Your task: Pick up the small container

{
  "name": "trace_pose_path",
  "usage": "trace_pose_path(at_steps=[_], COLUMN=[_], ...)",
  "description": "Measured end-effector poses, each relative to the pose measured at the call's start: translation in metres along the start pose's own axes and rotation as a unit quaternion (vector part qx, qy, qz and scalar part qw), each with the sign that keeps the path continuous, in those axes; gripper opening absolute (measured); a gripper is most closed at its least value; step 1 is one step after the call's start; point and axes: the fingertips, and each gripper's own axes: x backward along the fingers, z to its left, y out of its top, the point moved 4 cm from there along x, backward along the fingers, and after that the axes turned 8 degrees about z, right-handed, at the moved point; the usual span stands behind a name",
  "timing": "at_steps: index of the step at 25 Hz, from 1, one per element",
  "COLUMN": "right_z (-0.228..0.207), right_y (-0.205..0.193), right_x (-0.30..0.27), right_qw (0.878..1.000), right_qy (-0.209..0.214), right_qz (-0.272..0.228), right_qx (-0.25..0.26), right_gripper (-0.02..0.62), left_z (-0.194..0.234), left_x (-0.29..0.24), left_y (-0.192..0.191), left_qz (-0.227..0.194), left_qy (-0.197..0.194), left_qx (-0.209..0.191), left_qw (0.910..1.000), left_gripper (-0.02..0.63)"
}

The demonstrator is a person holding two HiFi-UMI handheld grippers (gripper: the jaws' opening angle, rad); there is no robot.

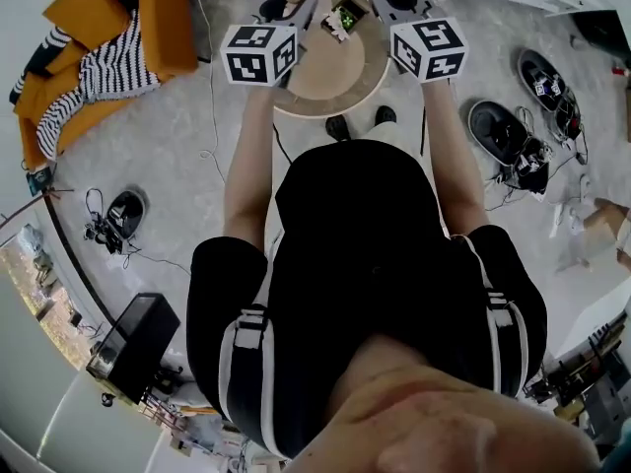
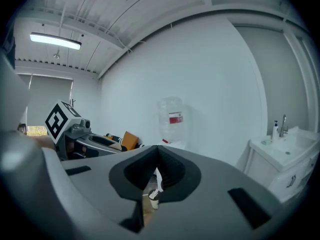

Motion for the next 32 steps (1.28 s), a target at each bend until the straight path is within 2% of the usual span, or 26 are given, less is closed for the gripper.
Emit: trace_pose_path(at_steps=[5, 14, 22, 32], right_z=[0.002, 0.003, 0.002, 0.008], right_y=[0.042, 0.079, 0.084, 0.083], right_x=[0.000, 0.000, 0.006, 0.022], right_qw=[0.999, 0.998, 0.998, 0.998], right_qy=[0.002, 0.007, 0.013, 0.011], right_qz=[-0.036, -0.060, -0.049, -0.047], right_qx=[0.016, 0.021, 0.039, 0.036], right_gripper=[0.003, 0.003, 0.003, 0.003], left_z=[-0.004, 0.009, 0.005, -0.011], left_x=[0.020, 0.046, 0.048, 0.055], left_y=[0.045, 0.092, 0.101, 0.097], left_qz=[-0.022, -0.068, -0.081, -0.082], left_qy=[-0.002, 0.019, 0.022, 0.024], left_qx=[-0.030, -0.038, -0.041, -0.049], left_qw=[0.9993, 0.9968, 0.9956, 0.9951], left_gripper=[0.140, 0.140, 0.140, 0.140])
